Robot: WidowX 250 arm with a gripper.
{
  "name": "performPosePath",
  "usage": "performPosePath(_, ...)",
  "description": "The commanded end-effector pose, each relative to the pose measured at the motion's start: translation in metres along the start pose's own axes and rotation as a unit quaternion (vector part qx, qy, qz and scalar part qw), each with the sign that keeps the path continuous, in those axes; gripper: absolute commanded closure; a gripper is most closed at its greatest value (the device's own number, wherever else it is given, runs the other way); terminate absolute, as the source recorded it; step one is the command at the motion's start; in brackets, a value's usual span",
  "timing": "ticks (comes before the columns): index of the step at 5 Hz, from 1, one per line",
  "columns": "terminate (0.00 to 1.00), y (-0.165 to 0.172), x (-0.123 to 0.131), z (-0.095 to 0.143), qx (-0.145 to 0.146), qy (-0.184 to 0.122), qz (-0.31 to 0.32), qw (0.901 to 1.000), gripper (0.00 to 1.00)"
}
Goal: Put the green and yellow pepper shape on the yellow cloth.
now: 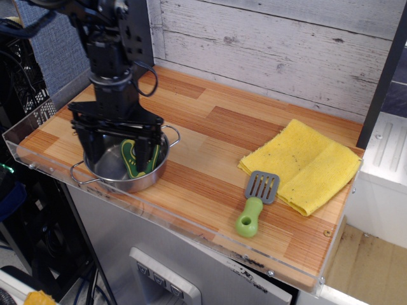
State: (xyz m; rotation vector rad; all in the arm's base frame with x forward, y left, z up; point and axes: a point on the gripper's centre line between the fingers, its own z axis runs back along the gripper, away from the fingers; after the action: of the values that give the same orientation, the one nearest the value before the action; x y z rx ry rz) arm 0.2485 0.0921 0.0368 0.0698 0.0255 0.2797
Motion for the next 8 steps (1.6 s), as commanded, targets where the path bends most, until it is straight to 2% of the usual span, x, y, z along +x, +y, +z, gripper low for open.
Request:
performPosePath(1, 0.00, -0.021, 0.011, -0.004, -0.001, -0.008, -0.009, 0.9999, 0.00)
performPosePath(3, 0.00, -0.017, 0.019, -0.028, 0.017, 0.023, -0.001, 0.9996, 0.00)
performPosePath(4, 0.00, -0.015, 0.016, -0.034, 0.020, 0.022, 0.023, 0.9993, 1.00)
performPosePath(5, 0.00, -0.013, 0.012, -0.024, 0.008, 0.008, 0.028, 0.9995, 1.00)
performPosePath(6, 0.00, -0.008, 0.003, 0.006, -0.014, -0.027, 0.053, 0.9981, 1.00)
performPosePath(7, 0.00, -0.019, -0.004, 0.045, -0.010, -0.060, 0.076, 0.9953, 1.00)
performPosePath(8, 0.00, -0.056, 0.000, 0.076, -0.022, -0.081, 0.042, 0.9956, 1.00)
